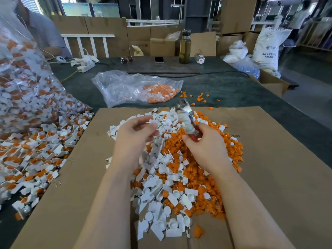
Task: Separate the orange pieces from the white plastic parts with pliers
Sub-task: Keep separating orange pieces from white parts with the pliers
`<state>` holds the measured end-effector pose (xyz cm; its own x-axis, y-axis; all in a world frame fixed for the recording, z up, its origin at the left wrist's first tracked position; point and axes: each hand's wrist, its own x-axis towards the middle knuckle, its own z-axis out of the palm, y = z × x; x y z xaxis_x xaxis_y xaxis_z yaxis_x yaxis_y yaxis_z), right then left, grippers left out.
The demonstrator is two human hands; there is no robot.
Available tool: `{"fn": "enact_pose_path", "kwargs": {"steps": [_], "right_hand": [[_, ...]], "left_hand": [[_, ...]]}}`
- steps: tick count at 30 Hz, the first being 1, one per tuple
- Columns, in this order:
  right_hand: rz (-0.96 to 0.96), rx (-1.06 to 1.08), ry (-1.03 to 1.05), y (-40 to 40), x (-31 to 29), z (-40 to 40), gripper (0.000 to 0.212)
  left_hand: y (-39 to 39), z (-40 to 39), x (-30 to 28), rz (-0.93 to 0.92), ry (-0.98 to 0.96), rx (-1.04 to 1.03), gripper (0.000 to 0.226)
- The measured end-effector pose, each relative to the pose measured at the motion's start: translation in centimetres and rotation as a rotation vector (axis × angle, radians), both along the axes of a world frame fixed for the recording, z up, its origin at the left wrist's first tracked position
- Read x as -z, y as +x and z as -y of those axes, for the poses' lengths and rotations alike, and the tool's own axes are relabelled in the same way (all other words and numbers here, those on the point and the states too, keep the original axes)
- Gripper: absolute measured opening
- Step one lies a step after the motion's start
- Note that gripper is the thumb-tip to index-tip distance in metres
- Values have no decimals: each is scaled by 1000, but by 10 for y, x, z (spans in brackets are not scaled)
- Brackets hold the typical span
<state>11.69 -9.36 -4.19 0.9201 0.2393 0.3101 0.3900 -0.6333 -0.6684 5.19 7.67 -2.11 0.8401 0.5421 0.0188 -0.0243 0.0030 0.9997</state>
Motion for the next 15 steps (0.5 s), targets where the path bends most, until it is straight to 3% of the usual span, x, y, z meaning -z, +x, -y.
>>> {"fn": "enact_pose_path", "kwargs": {"steps": [6,15], "right_hand": [[-102,-117,384,-6,-7,0,8],[-106,-140,401,-5,-7,0,15]], "left_hand": [[5,26,0,19,-113,227,21],[5,31,0,33,-107,249,19]]}}
